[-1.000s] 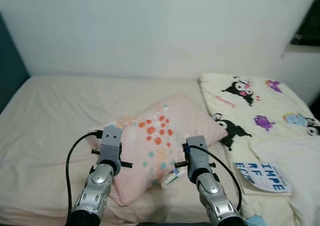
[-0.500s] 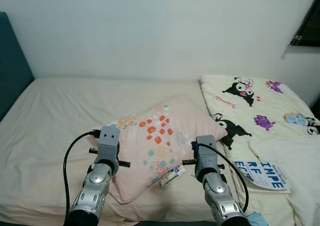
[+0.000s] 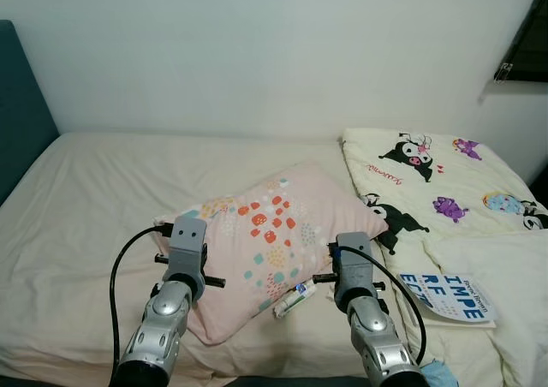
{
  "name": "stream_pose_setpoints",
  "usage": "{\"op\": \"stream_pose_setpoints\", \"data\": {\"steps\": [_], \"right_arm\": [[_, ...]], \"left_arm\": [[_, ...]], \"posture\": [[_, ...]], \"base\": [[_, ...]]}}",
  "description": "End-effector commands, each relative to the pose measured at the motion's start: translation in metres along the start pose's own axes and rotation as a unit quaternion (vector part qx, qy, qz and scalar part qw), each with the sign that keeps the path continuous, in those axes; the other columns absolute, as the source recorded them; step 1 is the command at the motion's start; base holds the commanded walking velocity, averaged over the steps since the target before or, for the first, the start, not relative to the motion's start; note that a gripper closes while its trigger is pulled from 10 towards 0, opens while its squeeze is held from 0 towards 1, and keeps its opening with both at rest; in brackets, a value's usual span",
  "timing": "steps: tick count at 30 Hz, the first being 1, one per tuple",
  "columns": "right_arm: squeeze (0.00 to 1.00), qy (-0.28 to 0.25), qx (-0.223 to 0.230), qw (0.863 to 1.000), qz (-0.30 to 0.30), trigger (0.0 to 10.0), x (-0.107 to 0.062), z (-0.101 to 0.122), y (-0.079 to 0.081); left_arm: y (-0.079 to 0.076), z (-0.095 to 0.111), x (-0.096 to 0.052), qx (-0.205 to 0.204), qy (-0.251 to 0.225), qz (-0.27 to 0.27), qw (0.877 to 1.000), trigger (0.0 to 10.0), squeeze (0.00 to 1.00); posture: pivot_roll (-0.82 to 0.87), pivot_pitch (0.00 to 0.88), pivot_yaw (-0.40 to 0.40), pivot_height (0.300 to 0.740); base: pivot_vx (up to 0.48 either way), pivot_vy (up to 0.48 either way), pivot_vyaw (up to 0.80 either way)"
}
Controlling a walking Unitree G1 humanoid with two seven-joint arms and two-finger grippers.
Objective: Clean up the room
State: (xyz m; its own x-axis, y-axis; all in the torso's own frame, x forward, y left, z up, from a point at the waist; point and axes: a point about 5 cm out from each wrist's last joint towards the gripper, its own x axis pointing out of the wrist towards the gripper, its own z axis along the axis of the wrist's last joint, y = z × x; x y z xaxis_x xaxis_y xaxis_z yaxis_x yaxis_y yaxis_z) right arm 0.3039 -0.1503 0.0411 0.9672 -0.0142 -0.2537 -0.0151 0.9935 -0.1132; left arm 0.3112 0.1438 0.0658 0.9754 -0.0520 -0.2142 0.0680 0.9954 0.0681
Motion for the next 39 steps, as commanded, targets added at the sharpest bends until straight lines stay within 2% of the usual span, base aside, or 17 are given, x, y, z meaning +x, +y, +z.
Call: {"op": "stream_pose_setpoints", "data": {"steps": [1,30,39], "right_arm": [[0.0,0.009,0.008,1.0,-0.009,10.0,-0.0018,-0.0043,-0.0039],[0.0,0.011,0.022,1.0,-0.019,10.0,-0.0018,-0.0039,-0.0065],[0.0,0.01,0.028,0.999,-0.023,10.0,-0.0019,-0.0035,-0.0081]], "left_arm": [[-0.004,-0.0046,-0.0017,0.005,0.008,-0.007,1.0,10.0,0.0],[-0.009,-0.0009,-0.0007,0.012,0.003,-0.024,1.0,10.0,0.0],[-0.0089,-0.0018,-0.0011,0.014,0.006,-0.024,1.0,10.0,0.0]], "posture": [[0.02,0.0,-0.044,0.644],[0.02,0.0,-0.039,0.644],[0.02,0.0,-0.035,0.616]], "base": [[0.0,0.0,0.0],[0.0,0.0,0.0],[0.0,0.0,0.0]]}}
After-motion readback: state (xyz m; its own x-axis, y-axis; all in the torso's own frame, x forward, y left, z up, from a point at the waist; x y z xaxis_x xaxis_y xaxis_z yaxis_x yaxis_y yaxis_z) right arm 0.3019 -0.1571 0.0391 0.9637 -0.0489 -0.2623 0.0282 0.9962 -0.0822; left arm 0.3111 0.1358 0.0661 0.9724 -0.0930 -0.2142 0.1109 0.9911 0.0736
